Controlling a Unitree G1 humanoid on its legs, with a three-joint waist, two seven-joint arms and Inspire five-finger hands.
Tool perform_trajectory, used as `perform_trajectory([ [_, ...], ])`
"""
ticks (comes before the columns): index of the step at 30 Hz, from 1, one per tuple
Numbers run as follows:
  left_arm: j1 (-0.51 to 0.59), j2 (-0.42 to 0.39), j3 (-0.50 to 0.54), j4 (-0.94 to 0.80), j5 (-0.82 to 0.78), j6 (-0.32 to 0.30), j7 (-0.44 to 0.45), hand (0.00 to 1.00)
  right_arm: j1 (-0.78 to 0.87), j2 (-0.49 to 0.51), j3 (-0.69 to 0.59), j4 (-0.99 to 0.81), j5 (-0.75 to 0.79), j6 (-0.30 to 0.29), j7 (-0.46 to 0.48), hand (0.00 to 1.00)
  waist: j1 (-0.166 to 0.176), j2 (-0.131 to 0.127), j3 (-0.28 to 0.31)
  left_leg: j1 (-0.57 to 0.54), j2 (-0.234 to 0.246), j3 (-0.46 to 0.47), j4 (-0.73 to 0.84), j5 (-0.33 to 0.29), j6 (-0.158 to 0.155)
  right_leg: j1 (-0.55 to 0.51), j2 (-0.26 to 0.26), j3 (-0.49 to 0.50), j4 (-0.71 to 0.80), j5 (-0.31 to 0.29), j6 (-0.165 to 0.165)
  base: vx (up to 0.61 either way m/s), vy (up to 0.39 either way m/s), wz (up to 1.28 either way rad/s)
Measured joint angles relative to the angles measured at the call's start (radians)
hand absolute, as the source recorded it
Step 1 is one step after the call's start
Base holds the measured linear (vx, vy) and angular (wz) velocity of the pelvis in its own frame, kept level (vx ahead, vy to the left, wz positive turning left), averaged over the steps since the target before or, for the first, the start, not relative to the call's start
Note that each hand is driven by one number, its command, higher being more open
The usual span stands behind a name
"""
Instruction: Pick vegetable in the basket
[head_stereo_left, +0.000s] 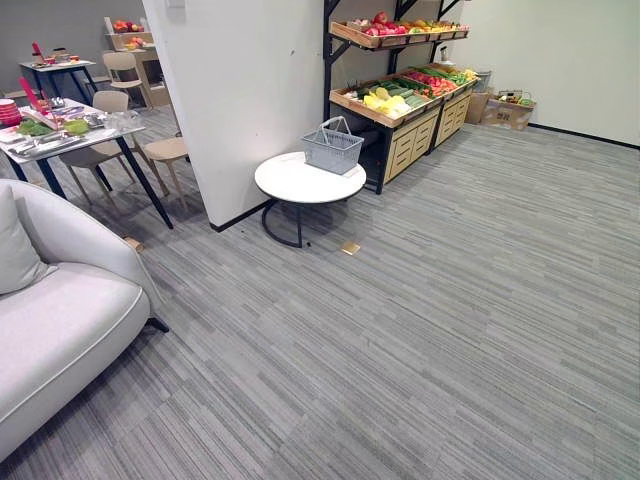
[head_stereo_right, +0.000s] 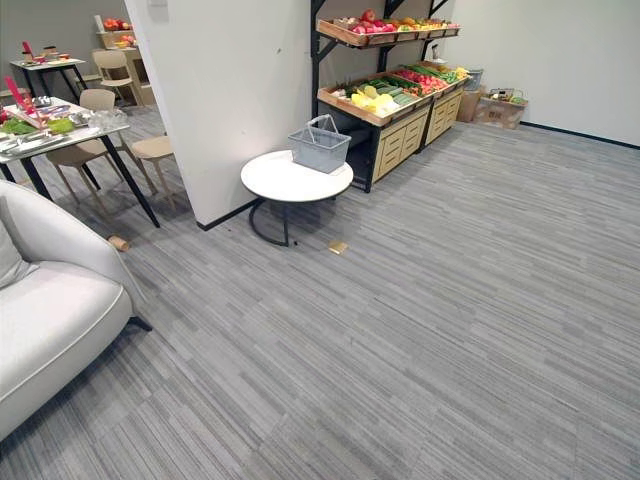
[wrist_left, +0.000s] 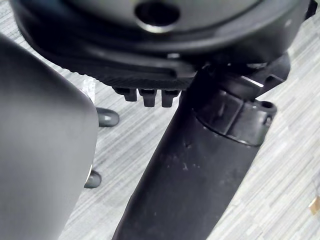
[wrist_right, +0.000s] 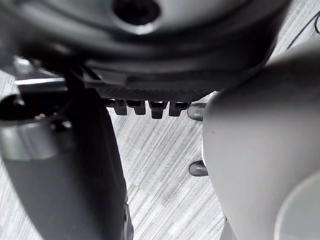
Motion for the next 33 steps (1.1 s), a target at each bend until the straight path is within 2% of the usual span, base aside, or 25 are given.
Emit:
perform_trajectory([
  [18, -0.002, 0.004, -0.009, 0.0, -0.052, -0.007, -0.002, 1.0, -0.007, -0.006, 0.009, -0.001, -0.017, 0.003, -0.002, 1.0, 0.001, 0.0, 0.017, 0.02, 0.0, 0.024, 0.005, -0.001, 0.001, 0.005, -0.001, 0.022, 0.014, 0.0, 0.001, 0.0, 0.001, -0.03],
  [22, -0.002, 0.005, -0.008, 0.0, -0.078, -0.003, -0.001, 1.0, -0.014, -0.012, 0.01, -0.002, 0.002, -0.007, -0.003, 1.0, -0.003, 0.005, 0.039, 0.044, 0.0, 0.035, 0.008, -0.011, 0.015, -0.013, -0.012, 0.029, 0.111, -0.027, 0.031, -0.05, 0.018, -0.11],
  [24, -0.001, 0.007, 0.004, -0.003, -0.078, -0.003, -0.008, 1.0, -0.014, -0.011, 0.014, -0.002, -0.009, -0.021, -0.008, 1.0, -0.002, 0.001, 0.041, 0.031, -0.007, 0.031, 0.04, -0.034, 0.021, -0.036, -0.026, 0.028, 0.163, -0.045, 0.034, -0.08, 0.045, 0.0],
  [27, -0.001, 0.009, 0.011, -0.006, -0.078, 0.0, -0.009, 1.0, -0.012, -0.012, 0.042, -0.004, -0.038, -0.045, -0.024, 1.0, -0.001, -0.003, 0.045, 0.011, -0.019, 0.027, 0.099, -0.07, 0.047, -0.055, -0.049, 0.03, 0.228, -0.065, 0.039, -0.07, 0.053, 0.03],
  [30, 0.009, 0.005, 0.041, -0.028, -0.077, 0.003, -0.01, 1.0, -0.01, -0.013, 0.042, -0.007, -0.036, -0.064, -0.034, 1.0, 0.002, 0.002, 0.051, -0.011, -0.005, 0.021, 0.152, -0.098, 0.062, -0.111, -0.05, 0.027, 0.355, -0.064, 0.039, -0.04, 0.046, 0.08],
  [33, 0.016, 0.018, 0.05, -0.041, -0.076, 0.005, -0.011, 1.0, -0.01, -0.011, 0.049, -0.01, -0.006, -0.079, -0.059, 1.0, 0.006, -0.006, 0.056, -0.014, 0.02, 0.019, 0.185, -0.117, 0.059, -0.184, -0.048, 0.013, 0.511, -0.038, 0.031, -0.01, 0.018, 0.04],
])
